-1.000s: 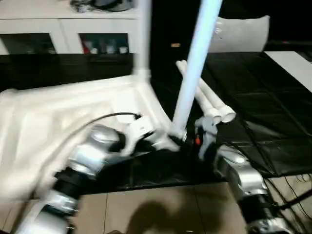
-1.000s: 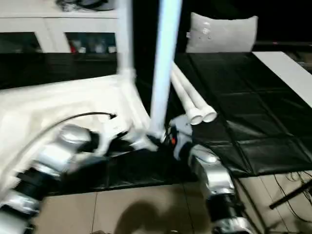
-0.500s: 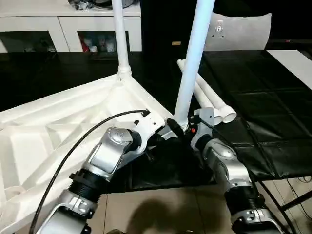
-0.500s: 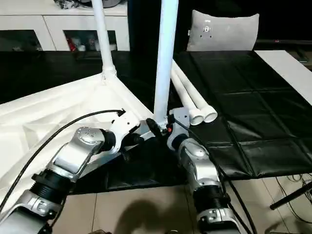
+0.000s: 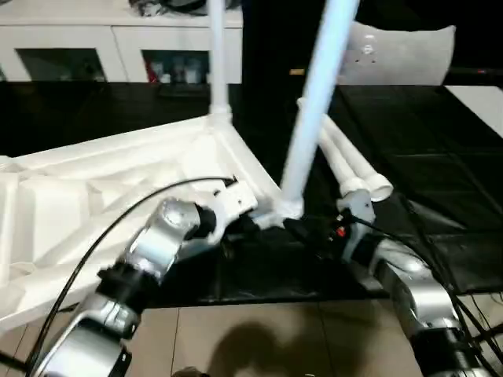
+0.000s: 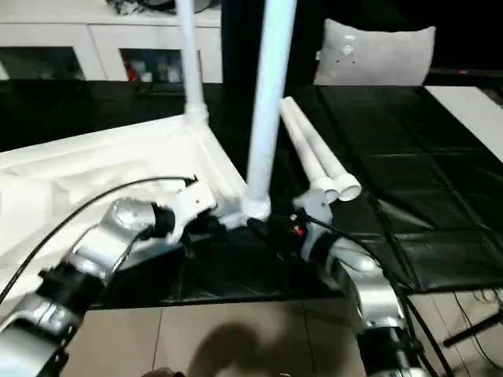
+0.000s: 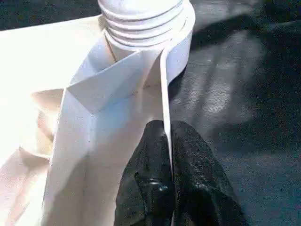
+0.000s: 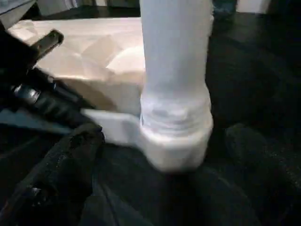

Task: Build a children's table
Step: Rotate leg to tighten

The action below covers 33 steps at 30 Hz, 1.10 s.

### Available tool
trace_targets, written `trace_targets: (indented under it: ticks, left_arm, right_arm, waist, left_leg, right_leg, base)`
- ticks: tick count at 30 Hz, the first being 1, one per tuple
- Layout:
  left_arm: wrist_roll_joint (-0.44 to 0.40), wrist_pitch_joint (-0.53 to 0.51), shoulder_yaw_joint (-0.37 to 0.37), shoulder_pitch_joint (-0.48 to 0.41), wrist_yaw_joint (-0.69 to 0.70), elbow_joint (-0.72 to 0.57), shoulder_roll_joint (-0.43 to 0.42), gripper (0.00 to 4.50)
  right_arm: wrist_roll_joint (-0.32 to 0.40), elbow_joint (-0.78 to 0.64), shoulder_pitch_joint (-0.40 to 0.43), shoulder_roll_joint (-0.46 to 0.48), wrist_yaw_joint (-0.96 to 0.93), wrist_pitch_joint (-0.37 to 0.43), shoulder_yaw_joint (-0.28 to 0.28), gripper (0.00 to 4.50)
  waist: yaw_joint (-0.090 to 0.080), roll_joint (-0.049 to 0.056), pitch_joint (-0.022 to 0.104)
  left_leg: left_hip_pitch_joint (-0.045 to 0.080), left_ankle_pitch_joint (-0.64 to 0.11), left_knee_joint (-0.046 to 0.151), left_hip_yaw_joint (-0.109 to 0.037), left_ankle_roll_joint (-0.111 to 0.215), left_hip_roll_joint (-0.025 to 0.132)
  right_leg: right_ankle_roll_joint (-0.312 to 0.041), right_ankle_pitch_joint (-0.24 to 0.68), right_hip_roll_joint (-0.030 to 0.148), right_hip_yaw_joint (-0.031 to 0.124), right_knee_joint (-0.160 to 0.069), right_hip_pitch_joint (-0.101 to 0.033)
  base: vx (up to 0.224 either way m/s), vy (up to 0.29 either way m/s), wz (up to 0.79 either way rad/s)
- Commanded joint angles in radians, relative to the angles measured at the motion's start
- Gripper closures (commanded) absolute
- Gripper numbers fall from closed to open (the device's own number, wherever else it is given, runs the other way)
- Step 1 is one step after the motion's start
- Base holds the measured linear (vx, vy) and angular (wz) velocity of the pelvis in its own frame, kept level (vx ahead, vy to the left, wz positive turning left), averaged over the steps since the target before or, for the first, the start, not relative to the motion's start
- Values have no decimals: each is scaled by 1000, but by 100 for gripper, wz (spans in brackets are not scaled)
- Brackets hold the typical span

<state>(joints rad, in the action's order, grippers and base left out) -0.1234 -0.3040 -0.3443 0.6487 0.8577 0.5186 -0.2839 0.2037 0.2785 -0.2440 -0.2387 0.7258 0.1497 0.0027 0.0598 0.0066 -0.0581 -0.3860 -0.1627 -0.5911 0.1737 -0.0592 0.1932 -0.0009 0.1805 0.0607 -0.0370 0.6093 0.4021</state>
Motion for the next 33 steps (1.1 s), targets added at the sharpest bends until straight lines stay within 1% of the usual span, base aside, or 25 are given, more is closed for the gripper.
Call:
trace_targets:
  ticks: [1,3,4,5,6,7,8,9,11,15,16,18,20,22,23,24,25,26,27,28,29,30,31,32,33]
  left_arm:
    - [-27,65,15,56,-47,61,16,450]
    - [-30,118,19,111,-71,146,44,450]
    - [-30,118,19,111,-71,146,44,450]
    - [-32,144,19,132,-79,181,53,450]
    - [-30,185,16,158,-85,232,64,450]
    - [-32,201,16,169,-97,253,70,450]
    - [-30,206,18,173,-100,262,73,450]
    - [-9,219,40,200,-117,316,93,450]
    - [9,239,62,223,-129,362,110,406]
    - [49,270,115,247,-149,411,137,378]
    - [52,277,119,248,-155,414,140,365]
    - [68,286,129,235,-150,400,136,353]
    - [72,282,133,227,-143,386,131,352]
    - [95,230,142,165,-75,270,90,352]
    - [95,230,142,165,-75,270,90,352]
    - [105,197,144,128,-38,199,63,352]
    - [110,186,145,116,-24,176,54,352]
    - [110,186,145,116,-24,176,54,352]
    - [127,145,142,83,25,101,23,352]
    - [161,89,137,46,83,12,-12,352]
    - [172,72,133,35,102,-17,-25,352]
    - [237,-30,105,-35,223,-195,-109,352]
    - [243,-40,102,-43,234,-214,-118,352]
    - [287,-130,76,-88,308,-336,-186,352]
    - [293,-146,71,-95,320,-356,-199,352]
  right_arm:
    - [2,-27,12,9,-32,12,-8,1]
    - [-5,-41,33,31,-81,14,-21,1]
    - [-5,-41,33,31,-81,14,-21,1]
    - [-8,-50,42,40,-92,6,-19,1]
    - [-7,-71,56,43,-103,3,-9,1]
    - [-9,-80,62,47,-110,5,-3,1]
    - [-7,-84,64,48,-111,6,-2,1]
    - [-2,-106,74,66,-131,17,1,1]
    - [3,-126,82,82,-147,36,3,0]
    - [10,-163,102,107,-168,59,20,0]
    - [9,-168,105,110,-172,59,24,0]
    - [-1,-180,113,118,-184,57,42,0]
    - [-4,-183,114,120,-187,56,44,0]
    - [-3,-200,118,130,-197,61,44,0]
    - [-3,-200,118,130,-197,61,44,0]
    - [-1,-208,121,130,-198,68,43,0]
    - [-1,-212,123,130,-198,71,42,0]
    - [-1,-212,123,130,-198,71,42,0]
    - [1,-219,127,125,-188,77,45,0]
    - [8,-232,135,116,-177,87,51,0]
    - [10,-237,137,112,-172,90,54,0]
    - [25,-267,154,88,-137,109,74,0]
    - [26,-271,156,86,-134,111,76,0]
    - [35,-294,169,65,-106,133,92,0]
    - [36,-298,172,61,-98,136,96,0]
  waist:
    - [2,-2,63]
    - [2,2,66]
    - [2,4,68]
    - [2,5,69]
    - [3,3,71]
    - [6,7,74]
    - [5,5,74]
    - [7,5,75]
    - [8,5,76]
    - [11,8,75]
    - [12,4,74]
    - [14,6,70]
    - [11,4,66]
    - [8,2,67]
    - [7,4,67]
    - [3,4,69]
    - [2,5,69]
    - [0,9,69]
    - [-1,8,68]
    - [3,13,68]
    - [3,15,67]
    - [4,13,70]
    - [2,13,67]
    - [-1,16,64]
    - [-3,16,63]
  left_leg:
    - [20,-310,72,-9,7,22]
    - [19,-298,72,-10,6,22]
    - [20,-295,72,-12,4,23]
    - [17,-287,73,-13,5,26]
    - [16,-271,71,-12,12,25]
    - [18,-255,68,-12,17,25]
    - [15,-247,69,-12,19,26]
    - [15,-228,67,-11,27,25]
    - [14,-209,66,-10,38,25]
    - [16,-218,66,-10,46,27]
    - [18,-225,67,-10,45,30]
    - [18,-251,73,-13,35,32]
    - [18,-275,75,-12,26,30]
    - [14,-270,78,-14,24,31]
    - [15,-263,78,-14,24,32]
    - [17,-259,77,-12,24,33]
    - [15,-255,78,-14,25,33]
    - [17,-253,77,-12,25,33]
    - [19,-265,77,-10,23,31]
    - [21,-263,80,-13,15,37]
    - [21,-269,82,-14,12,40]
    - [27,-274,84,-16,0,43]
    - [19,-265,89,-16,6,44]
    - [28,-294,86,-10,-2,41]
    - [24,-293,88,-10,-4,39]
  right_leg:
    - [-160,346,66,34,-97,-39]
    - [-162,329,66,34,-97,-39]
    - [-165,319,67,34,-94,-39]
    - [-176,285,68,34,-90,-42]
    - [-180,254,67,34,-89,-44]
    - [-190,213,67,34,-85,-44]
    - [-197,189,67,34,-82,-47]
    - [-207,149,66,33,-80,-47]
    - [-224,107,68,33,-75,-50]
    - [-243,114,71,31,-78,-52]
    - [-244,122,72,31,-79,-51]
    - [-232,169,73,31,-81,-50]
    - [-221,212,74,32,-84,-50]
    - [-216,232,77,34,-85,-53]
    - [-217,225,76,34,-83,-52]
    - [-218,209,73,34,-81,-49]
    - [-221,201,73,34,-79,-51]
    - [-223,192,71,35,-79,-47]
    - [-221,202,69,34,-82,-44]
    - [-229,195,73,36,-77,-45]
    - [-232,196,74,36,-75,-43]
    - [-237,186,75,35,-68,-47]
    - [-234,180,73,36,-69,-48]
    - [-229,199,67,37,-73,-38]
    - [-227,206,64,37,-71,-41]
  base:
    - [0,0,0]
    - [0,0,0]
    - [0,0,0]
    - [0,0,0]
    - [0,0,0]
    - [0,0,0]
    - [0,0,0]
    - [0,0,0]
    - [0,0,0]
    - [0,0,0]
    - [0,0,0]
    - [0,0,0]
    - [0,0,0]
    - [0,0,0]
    - [0,0,0]
    - [0,0,0]
    - [0,0,0]
    - [0,0,0]
    - [0,0,0]
    - [0,0,0]
    - [0,0,0]
    - [0,0,0]
    - [0,0,0]
    - [0,0,0]
    - [0,0,0]
